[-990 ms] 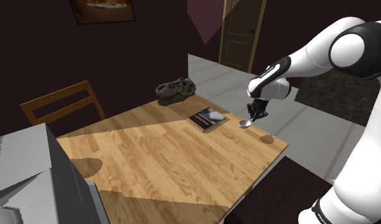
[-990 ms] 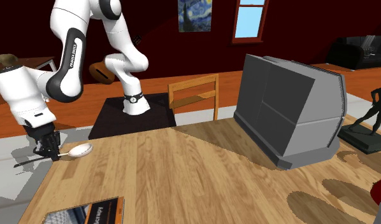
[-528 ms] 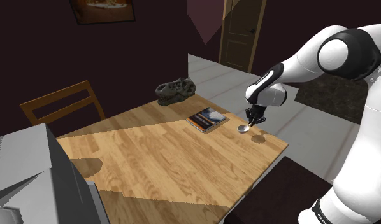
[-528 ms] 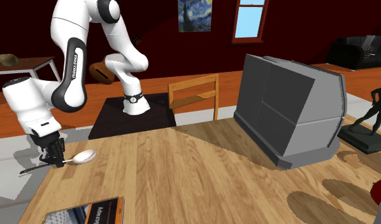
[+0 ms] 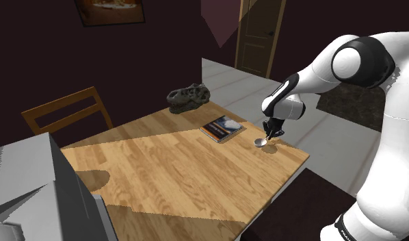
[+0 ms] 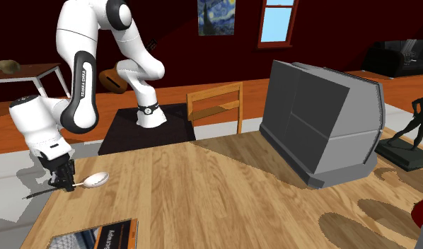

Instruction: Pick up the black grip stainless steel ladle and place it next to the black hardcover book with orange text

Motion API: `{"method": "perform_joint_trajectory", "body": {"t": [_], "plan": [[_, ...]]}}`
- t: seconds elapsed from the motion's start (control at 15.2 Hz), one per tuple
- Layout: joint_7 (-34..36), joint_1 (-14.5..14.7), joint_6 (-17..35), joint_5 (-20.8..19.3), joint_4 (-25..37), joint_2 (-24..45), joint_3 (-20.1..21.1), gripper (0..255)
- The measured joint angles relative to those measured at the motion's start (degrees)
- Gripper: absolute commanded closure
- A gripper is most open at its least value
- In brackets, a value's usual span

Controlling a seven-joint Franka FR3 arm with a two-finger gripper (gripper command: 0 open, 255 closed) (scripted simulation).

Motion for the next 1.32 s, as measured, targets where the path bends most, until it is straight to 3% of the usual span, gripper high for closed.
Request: {"method": "perform_joint_trajectory", "body": {"t": [0.2,0.26,0.66,0.92,1.32], "plan": [[-0.04,-0.03,0.06,0.05,0.01,0.06,0.03,255],[-0.05,-0.03,0.06,0.05,0.01,0.06,0.04,0],[-0.05,-0.03,0.07,0.05,0.01,0.07,0.04,0],[2.31,1.36,-3.87,-3.42,-1.56,-5.68,-2.41,0],[3.23,1.73,-5.31,-4.52,-1.40,-7.00,-2.96,0]]}}
